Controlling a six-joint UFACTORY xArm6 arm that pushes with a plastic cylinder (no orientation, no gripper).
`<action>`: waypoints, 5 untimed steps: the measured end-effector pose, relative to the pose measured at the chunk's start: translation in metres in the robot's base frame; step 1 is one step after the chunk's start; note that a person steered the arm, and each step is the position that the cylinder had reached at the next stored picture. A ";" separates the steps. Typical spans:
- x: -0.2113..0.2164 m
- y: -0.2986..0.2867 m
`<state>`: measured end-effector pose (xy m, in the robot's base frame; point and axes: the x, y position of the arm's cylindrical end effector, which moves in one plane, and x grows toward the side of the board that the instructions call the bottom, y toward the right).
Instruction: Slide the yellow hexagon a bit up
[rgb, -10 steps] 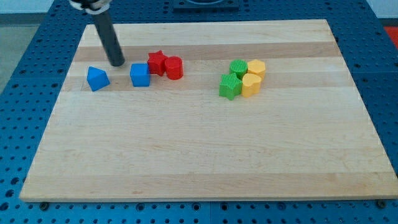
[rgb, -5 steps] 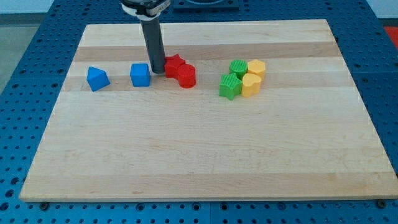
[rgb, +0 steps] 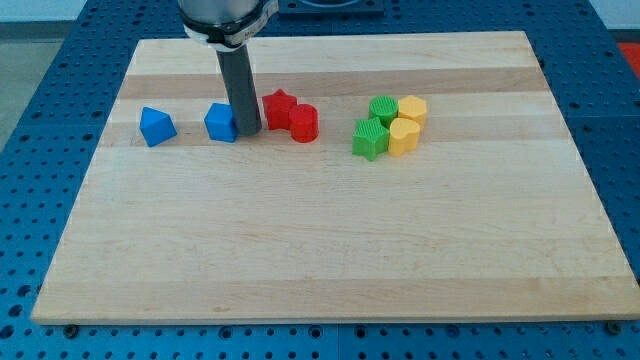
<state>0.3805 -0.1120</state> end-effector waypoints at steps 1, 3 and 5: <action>0.000 -0.004; -0.005 -0.001; -0.017 0.002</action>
